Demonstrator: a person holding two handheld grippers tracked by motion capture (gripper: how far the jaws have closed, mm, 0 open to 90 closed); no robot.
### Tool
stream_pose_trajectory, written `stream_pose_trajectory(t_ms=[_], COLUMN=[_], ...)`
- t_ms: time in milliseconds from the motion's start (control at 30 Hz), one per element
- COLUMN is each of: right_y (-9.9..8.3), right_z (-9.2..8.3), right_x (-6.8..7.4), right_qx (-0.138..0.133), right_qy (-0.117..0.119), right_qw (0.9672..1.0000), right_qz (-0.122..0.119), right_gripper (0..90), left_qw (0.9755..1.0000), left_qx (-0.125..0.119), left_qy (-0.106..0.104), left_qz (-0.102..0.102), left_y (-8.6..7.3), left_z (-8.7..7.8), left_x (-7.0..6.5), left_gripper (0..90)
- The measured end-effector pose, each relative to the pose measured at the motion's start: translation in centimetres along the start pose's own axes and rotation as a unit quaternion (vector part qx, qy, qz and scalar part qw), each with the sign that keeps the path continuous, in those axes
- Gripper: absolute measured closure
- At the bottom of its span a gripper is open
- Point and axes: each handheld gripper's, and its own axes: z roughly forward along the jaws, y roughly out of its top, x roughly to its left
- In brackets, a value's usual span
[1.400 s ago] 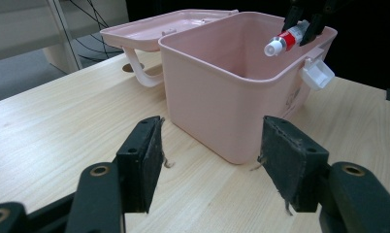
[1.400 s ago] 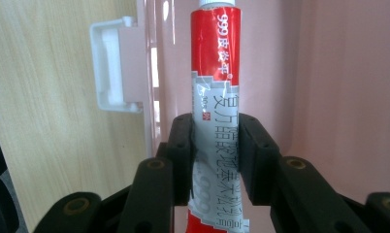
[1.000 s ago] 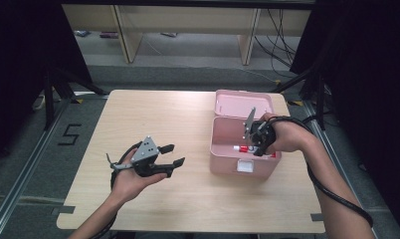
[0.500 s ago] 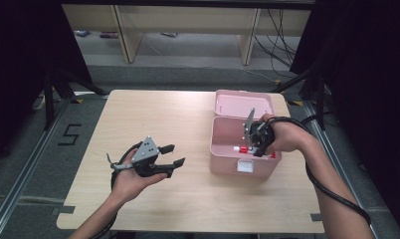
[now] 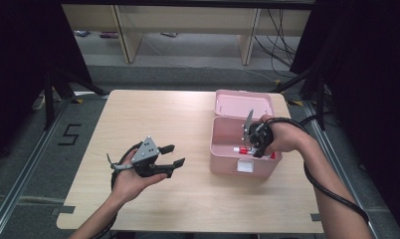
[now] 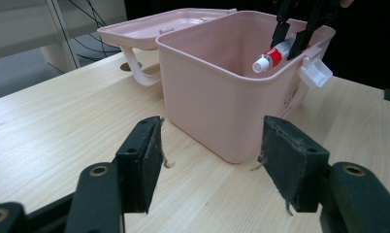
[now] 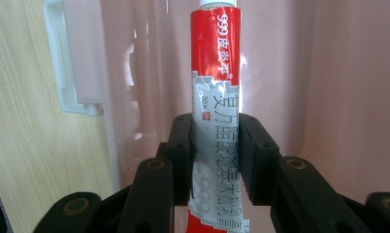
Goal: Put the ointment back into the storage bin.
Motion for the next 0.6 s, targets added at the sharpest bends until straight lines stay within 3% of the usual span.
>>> stream_pose_trajectory(t_ms=[33, 67, 133, 167, 300, 333, 367, 400, 600], right_y=[0.1, 0.1, 0.1, 0.2, 0.2, 0.2, 0.2, 0.2, 0.3], right_z=[0.2, 0.2, 0.3, 0.4, 0.7, 0.7, 0.8, 1.1, 1.5], right_x=[-0.3, -0.1, -0.1, -0.2, -0.1, -0.3, -0.2, -0.6, -0.6], right_qx=[-0.01, 0.002, 0.004, 0.002, 0.006, 0.006, 0.007, -0.008, -0.001], right_qy=[0.004, 0.005, 0.005, 0.006, 0.009, 0.007, 0.006, 0.007, 0.008], right_qw=[0.9997, 1.0, 1.0, 0.9999, 0.9999, 0.9999, 1.0, 0.9997, 0.9998], right_qz=[-0.021, -0.001, -0.001, -0.014, 0.004, -0.005, 0.001, -0.021, -0.018], right_gripper=[70.4, 70.4, 70.4, 70.4, 70.4, 70.4, 70.4, 70.4, 70.4], left_qw=[1.0, 1.0, 1.0, 1.0, 1.0, 1.0, 1.0, 1.0, 1.0], left_qx=[-0.006, -0.006, -0.006, -0.005, -0.001, -0.001, -0.001, -0.002, 0.001], left_qy=[-0.004, -0.004, -0.004, -0.003, -0.001, -0.001, -0.001, -0.001, -0.003], left_qz=[-0.001, -0.002, -0.002, -0.002, 0.0, 0.0, 0.0, -0.001, 0.0], left_y=[0.0, 0.0, -0.1, -0.1, 0.0, 0.0, -0.1, -0.1, -0.3], left_z=[0.1, 0.1, 0.1, 0.1, 0.1, 0.0, 0.0, 0.1, 0.2], left_x=[0.0, 0.0, 0.0, 0.0, -0.1, -0.1, -0.1, -0.1, -0.2], left_gripper=[40.0, 40.0, 40.0, 40.0, 40.0, 40.0, 40.0, 40.0, 39.9])
